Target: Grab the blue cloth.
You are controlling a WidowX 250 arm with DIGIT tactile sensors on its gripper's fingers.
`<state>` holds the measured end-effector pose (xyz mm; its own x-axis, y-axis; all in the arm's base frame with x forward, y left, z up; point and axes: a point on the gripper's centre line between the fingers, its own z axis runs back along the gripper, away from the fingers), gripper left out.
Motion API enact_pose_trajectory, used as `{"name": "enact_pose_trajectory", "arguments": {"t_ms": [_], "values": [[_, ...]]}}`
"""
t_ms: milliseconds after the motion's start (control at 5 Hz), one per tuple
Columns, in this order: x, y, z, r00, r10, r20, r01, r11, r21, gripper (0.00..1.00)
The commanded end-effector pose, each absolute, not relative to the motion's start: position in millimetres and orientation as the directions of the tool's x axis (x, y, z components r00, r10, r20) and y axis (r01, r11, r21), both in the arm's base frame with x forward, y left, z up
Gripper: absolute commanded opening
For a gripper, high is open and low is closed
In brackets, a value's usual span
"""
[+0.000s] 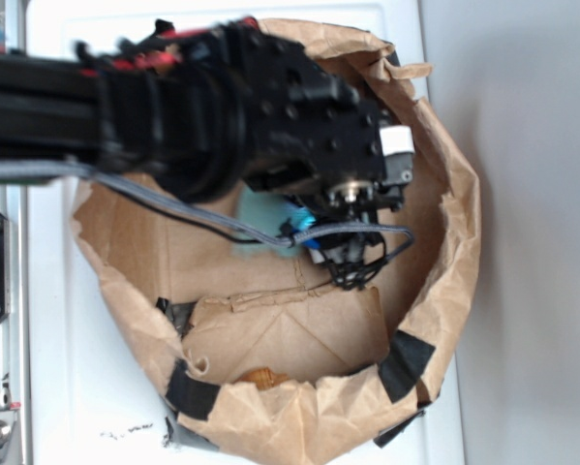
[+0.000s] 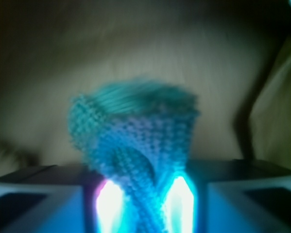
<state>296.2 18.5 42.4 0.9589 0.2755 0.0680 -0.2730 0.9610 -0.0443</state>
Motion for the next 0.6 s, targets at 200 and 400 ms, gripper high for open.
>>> {"name": "enact_pose_trajectory", "arguments": {"t_ms": [200,400], "values": [[277.4,26.0,133.5,0.971,0.229,0.076,-0.216,0.965,-0.146,0.0],[267.5,22.8,146.6,0.976,0.193,0.103,-0.175,0.971,-0.16,0.0]]}}
